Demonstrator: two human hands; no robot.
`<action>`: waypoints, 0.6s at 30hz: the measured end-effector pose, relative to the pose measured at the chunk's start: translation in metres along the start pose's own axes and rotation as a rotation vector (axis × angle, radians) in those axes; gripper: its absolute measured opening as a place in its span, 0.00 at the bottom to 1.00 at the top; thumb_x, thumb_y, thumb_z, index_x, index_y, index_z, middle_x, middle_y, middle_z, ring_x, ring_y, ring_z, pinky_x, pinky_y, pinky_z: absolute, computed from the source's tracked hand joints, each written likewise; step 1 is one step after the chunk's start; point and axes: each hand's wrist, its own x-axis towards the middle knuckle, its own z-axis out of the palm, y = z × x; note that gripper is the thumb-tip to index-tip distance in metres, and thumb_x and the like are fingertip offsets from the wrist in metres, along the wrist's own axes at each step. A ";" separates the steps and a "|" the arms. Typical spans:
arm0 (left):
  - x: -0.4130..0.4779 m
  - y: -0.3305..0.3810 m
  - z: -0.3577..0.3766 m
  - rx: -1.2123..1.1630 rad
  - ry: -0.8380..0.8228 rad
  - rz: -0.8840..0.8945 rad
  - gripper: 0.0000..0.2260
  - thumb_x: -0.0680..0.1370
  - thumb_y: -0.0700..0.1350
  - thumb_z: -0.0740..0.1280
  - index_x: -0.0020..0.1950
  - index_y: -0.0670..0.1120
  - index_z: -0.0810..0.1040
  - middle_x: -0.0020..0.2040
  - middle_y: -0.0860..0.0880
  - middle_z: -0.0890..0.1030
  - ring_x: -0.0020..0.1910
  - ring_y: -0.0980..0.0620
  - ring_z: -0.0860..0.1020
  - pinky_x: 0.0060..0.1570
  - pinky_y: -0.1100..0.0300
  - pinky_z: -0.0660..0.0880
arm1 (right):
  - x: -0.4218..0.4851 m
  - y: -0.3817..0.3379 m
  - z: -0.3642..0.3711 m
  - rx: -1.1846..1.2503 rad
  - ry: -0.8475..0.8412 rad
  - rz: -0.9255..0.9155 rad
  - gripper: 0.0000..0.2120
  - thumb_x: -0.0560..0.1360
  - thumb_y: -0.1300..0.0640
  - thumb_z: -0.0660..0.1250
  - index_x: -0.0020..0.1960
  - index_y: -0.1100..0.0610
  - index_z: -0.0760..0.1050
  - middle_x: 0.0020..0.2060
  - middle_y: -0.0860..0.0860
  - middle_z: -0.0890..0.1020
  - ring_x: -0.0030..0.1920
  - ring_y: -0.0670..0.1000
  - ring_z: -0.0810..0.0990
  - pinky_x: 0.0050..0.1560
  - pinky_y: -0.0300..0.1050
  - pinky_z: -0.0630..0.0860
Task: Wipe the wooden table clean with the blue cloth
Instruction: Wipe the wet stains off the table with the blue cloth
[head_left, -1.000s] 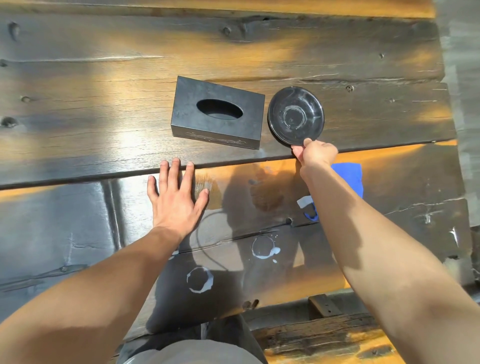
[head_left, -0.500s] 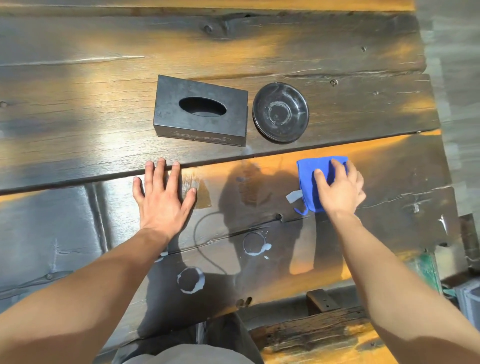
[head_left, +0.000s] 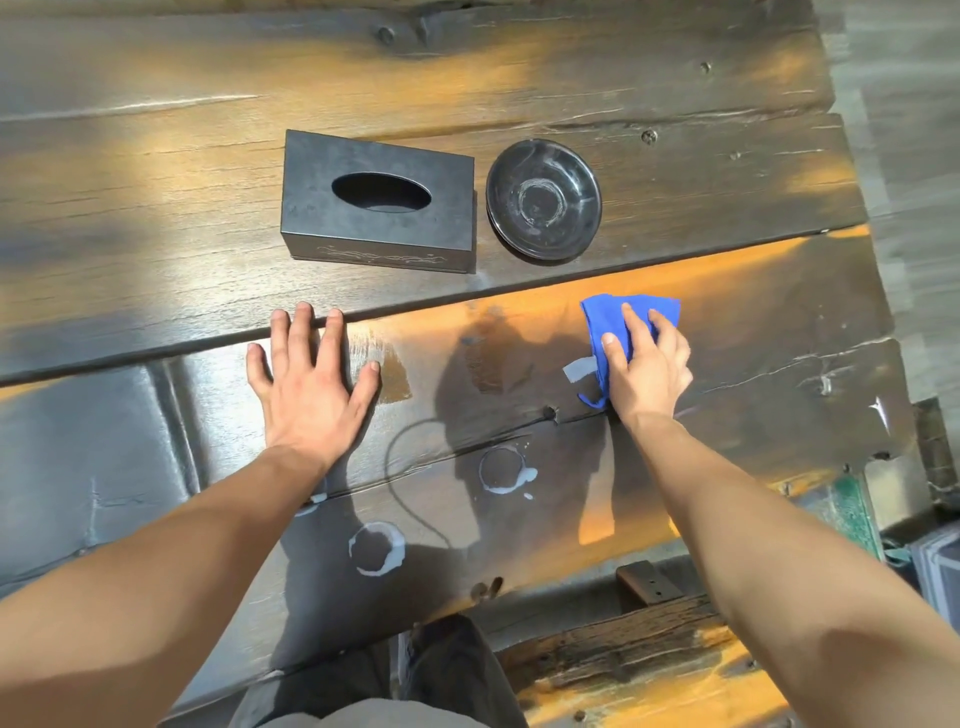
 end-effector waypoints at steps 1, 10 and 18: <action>0.000 0.000 0.000 0.002 -0.002 -0.001 0.32 0.81 0.66 0.57 0.82 0.53 0.59 0.84 0.44 0.54 0.84 0.45 0.46 0.77 0.35 0.43 | -0.004 -0.003 0.002 0.039 0.023 0.007 0.21 0.81 0.43 0.60 0.73 0.42 0.71 0.76 0.48 0.67 0.77 0.55 0.59 0.70 0.59 0.61; 0.001 -0.003 -0.013 -0.070 -0.075 0.021 0.32 0.81 0.66 0.57 0.83 0.54 0.60 0.85 0.45 0.53 0.84 0.44 0.45 0.78 0.36 0.41 | -0.050 -0.038 -0.011 0.171 -0.066 -0.067 0.13 0.83 0.55 0.60 0.61 0.59 0.80 0.62 0.58 0.79 0.62 0.63 0.72 0.60 0.46 0.66; -0.045 -0.071 -0.054 -0.296 0.079 -0.027 0.28 0.80 0.56 0.61 0.78 0.46 0.71 0.80 0.42 0.67 0.80 0.41 0.63 0.77 0.42 0.58 | -0.125 -0.103 -0.031 0.393 -0.359 -0.293 0.10 0.82 0.60 0.59 0.53 0.59 0.79 0.47 0.54 0.83 0.47 0.54 0.78 0.48 0.42 0.73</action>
